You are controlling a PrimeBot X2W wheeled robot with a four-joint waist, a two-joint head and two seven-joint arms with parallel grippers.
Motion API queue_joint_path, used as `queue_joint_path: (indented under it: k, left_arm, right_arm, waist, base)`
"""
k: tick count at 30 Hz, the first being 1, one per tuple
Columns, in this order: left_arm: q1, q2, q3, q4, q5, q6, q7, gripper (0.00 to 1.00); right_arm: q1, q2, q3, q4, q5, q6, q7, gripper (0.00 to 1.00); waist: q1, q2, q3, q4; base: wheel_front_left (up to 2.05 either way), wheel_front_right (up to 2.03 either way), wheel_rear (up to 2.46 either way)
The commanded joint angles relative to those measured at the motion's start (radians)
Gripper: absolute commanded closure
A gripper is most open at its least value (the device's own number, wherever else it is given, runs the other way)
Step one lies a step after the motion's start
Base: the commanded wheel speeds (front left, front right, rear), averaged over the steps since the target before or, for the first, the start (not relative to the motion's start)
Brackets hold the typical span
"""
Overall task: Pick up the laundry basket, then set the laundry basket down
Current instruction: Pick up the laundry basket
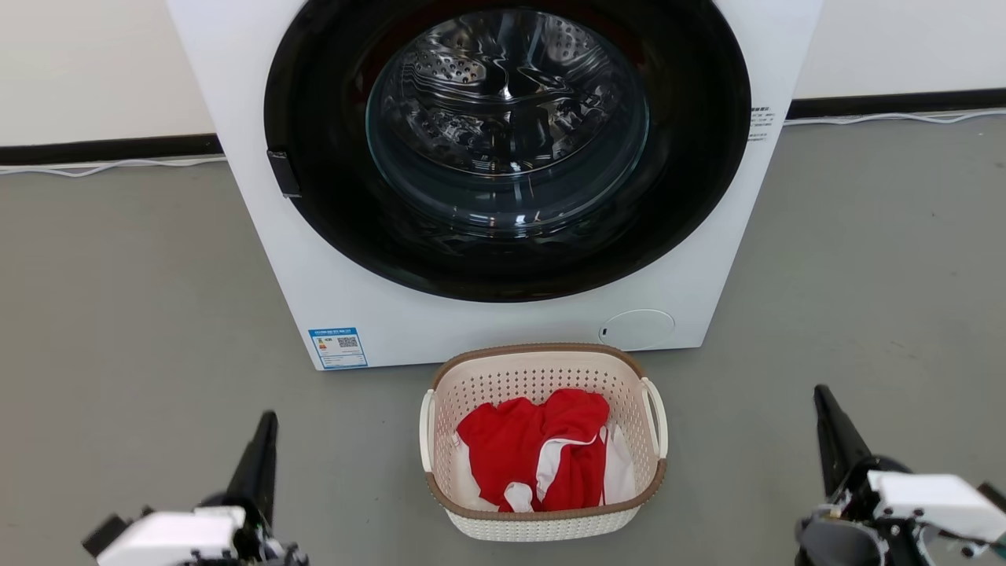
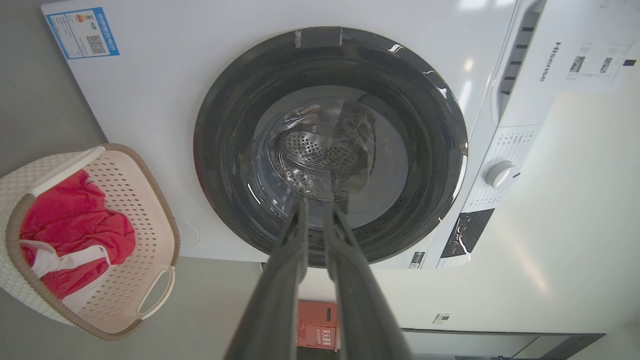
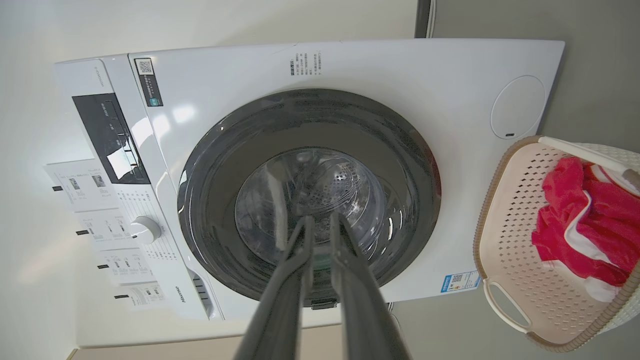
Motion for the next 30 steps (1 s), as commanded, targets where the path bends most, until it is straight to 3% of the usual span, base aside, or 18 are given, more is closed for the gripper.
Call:
queue_joint_path:
  k: [1,2,8,13,30]
  left_arm:
    - [0.003,-0.002,0.0,0.008,0.0,0.0,-0.001,1.0]
    - [0.006,-0.003,-0.001,0.012,0.0,0.0,-0.003,0.0]
    - [0.008,-0.002,-0.012,0.008,0.003,0.0,-0.021,0.0]
    - [0.01,-0.002,-0.018,0.004,0.007,0.0,-0.035,0.0]
    - [0.006,0.0,-0.023,0.008,0.103,0.006,-0.082,0.0]
  right_arm:
    - [0.002,0.001,0.001,0.007,0.0,0.0,0.0,1.0]
    - [0.003,0.001,0.002,0.01,-0.001,0.0,-0.002,0.0]
    - [0.008,0.001,0.011,-0.003,-0.01,0.0,-0.02,0.0]
    - [0.012,-0.001,0.021,-0.013,-0.024,0.001,-0.035,0.0]
    - [0.012,-0.015,0.049,-0.028,-0.188,0.002,-0.082,0.0]
  waist:
    - [0.0,0.0,0.0,0.0]
    - [0.0,0.0,0.0,0.0]
    - [0.0022,0.0,-0.002,0.0]
    - [0.0001,0.0,0.001,0.0]
    - [0.0,0.0,0.003,0.001]
  base:
    - [0.0,0.0,0.0]
    - [0.0,0.0,0.0]
    - [0.0,0.0,0.0]
    - [0.0,0.0,0.0]
    - [0.0,0.0,0.0]
